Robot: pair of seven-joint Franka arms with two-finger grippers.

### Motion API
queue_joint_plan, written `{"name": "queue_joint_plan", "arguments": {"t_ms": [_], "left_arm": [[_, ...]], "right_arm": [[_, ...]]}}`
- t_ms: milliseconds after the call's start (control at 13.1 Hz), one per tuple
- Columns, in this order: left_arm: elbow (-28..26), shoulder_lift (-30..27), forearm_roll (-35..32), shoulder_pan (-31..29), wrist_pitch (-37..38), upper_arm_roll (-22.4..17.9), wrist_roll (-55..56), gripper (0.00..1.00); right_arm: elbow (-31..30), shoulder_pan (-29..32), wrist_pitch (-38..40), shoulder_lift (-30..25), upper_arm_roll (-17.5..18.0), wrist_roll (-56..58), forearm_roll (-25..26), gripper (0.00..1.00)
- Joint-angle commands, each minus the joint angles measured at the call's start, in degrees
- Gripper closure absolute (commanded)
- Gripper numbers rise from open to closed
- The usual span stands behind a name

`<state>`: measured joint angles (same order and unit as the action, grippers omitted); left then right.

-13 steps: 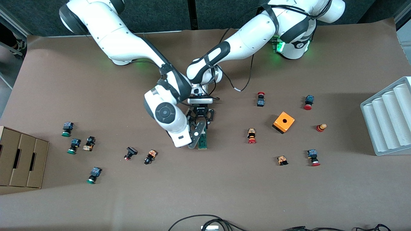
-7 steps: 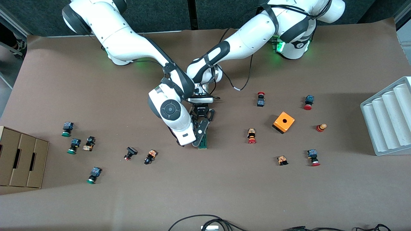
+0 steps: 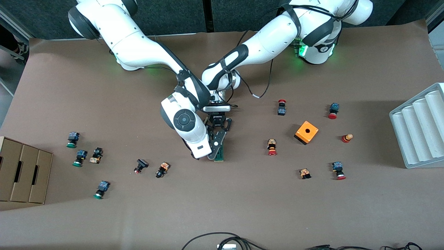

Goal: Close load switch with both arms
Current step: 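Hold the switch with the left gripper while the right gripper reaches the handle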

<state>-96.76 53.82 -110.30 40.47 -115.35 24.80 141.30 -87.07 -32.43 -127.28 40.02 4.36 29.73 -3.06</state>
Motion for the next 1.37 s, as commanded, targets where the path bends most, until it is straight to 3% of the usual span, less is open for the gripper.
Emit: {"name": "queue_joint_plan", "arguments": {"t_ms": [0, 687, 1298], "left_arm": [[1.5, 1.1, -1.8, 0.7, -1.4, -0.8, 1.2, 0.58], [1.5, 1.1, -1.8, 0.7, -1.4, -0.8, 1.1, 0.58], [1.5, 1.1, -1.8, 0.7, -1.4, -0.8, 1.1, 0.58]], "right_arm": [[1.2, -0.9, -2.7, 1.5, -0.3, 0.4, 0.9, 0.00], [1.2, -2.6, -5.9, 3.3, -0.5, 3.6, 2.0, 0.00], [1.2, -5.0, -11.9, 4.9, -0.5, 6.1, 7.6, 0.00]]}}
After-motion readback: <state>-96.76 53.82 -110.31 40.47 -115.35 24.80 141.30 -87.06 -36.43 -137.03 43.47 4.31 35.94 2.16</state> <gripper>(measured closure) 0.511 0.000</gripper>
